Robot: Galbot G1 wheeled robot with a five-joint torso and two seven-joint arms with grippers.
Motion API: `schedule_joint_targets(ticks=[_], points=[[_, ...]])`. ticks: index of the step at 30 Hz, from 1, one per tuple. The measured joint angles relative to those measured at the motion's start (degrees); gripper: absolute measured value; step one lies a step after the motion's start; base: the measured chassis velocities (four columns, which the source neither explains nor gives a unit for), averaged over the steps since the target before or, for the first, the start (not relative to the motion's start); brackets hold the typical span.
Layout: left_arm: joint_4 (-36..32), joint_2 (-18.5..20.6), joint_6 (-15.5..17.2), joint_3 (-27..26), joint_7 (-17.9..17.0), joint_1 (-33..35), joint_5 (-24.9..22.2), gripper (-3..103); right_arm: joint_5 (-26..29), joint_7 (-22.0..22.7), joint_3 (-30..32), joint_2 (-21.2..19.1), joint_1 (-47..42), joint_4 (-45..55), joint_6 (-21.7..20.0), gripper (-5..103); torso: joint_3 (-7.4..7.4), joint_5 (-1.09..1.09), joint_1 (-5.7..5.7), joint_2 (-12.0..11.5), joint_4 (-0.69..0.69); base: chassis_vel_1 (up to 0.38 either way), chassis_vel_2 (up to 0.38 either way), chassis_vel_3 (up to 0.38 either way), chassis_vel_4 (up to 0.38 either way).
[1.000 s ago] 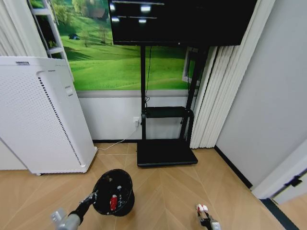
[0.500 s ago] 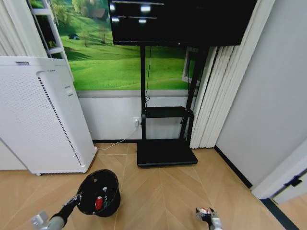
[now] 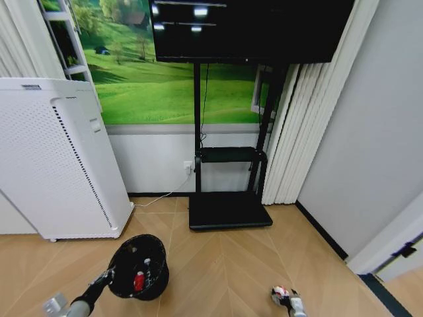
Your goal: Pick up the trash bin and place the garbage on the floor into it.
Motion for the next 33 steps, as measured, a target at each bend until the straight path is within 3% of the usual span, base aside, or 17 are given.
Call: schedule_joint_targets(ticks=[1,3,5,9,10,12,13,15,16,22,29,32,33], points=[[0.0,0.0,0.0,0.1,0.0,-0.1,0.0,7,0.0,0.1,0.0,0.0,0.0,-0.1,0.1,89,0.00,0.00,0.00,0.0,0.00,0.000,0.000,0.000,0.000],[-0.1,0.0,0.0,0.2,-0.1,-0.2,0.1,7,0.1,0.3,0.0,0.1,0.0,-0.1,0.2,89,0.00,0.01,0.00,0.0,0.00,0.000,0.000,0.000,0.000],[-0.1,0.0,-0.1,0.5,-0.3,-0.6,0.1,7,0.4,0.4,0.0,0.1,-0.1,0.1,0.3,73,0.00,0.02,0.00,0.0,0.01,0.000,0.000,0.000,0.000],[-0.1,-0.1,-0.1,0.7,-0.4,-1.0,0.1,7,0.8,0.4,0.1,-0.1,-0.8,0.6,0.3,68,0.00,0.03,0.00,0.0,0.00,0.000,0.000,0.000,0.000],[-0.1,-0.1,-0.1,0.9,-0.5,-1.2,0.2,7,0.9,0.4,0.2,-0.2,-1.1,0.8,0.3,57,0.00,0.03,0.00,0.0,0.00,0.000,0.000,0.000,0.000],[-0.1,-0.2,-0.1,1.1,-0.5,-1.4,0.2,7,1.2,0.5,0.3,-0.4,-1.6,1.0,0.3,57,0.00,0.03,0.00,0.0,0.00,0.000,0.000,0.000,0.000],[-0.1,-0.2,-0.1,1.3,-0.6,-1.7,0.3,7,1.5,0.5,0.4,-0.4,-2.0,1.4,0.3,49,0.00,0.03,0.00,0.0,0.00,0.000,0.000,0.000,0.000],[0.0,-0.2,-0.1,1.7,-0.7,-2.0,0.3,7,2.0,0.5,0.6,-0.5,-2.7,2.1,0.2,49,0.00,0.02,0.00,0.0,0.00,0.000,0.000,0.000,0.000],[0.1,-0.1,-0.1,1.9,-0.8,-2.4,0.3,7,2.4,0.5,0.8,-0.6,-3.5,2.9,0.1,43,0.00,0.03,0.00,0.0,0.00,0.000,0.000,0.000,0.000],[1.0,0.5,-0.1,3.9,-1.5,-4.7,0.3,7,4.6,0.5,1.9,-0.7,-7.3,9.1,-1.1,42,0.01,0.08,0.00,0.0,-0.02,0.000,0.000,0.000,0.000],[5.1,2.9,-0.2,11.5,-1.8,-10.3,1.5,7,12.0,-0.2,6.5,-1.1,-17.2,31.7,-3.6,42,0.01,0.02,0.00,0.0,0.00,0.000,0.000,0.000,0.000],[6.9,3.6,-0.2,13.9,-0.9,-11.9,2.5,7,17.1,-2.4,7.1,-1.5,-20.5,37.9,-1.5,42,0.01,-0.02,0.00,0.0,-0.04,0.000,0.000,0.000,0.000],[7.5,3.6,0.0,14.8,-0.3,-12.2,2.9,7,19.3,-3.4,6.3,-1.8,-21.5,40.9,3.0,42,0.01,0.02,0.00,0.0,-0.05,0.000,0.000,0.000,0.000]])
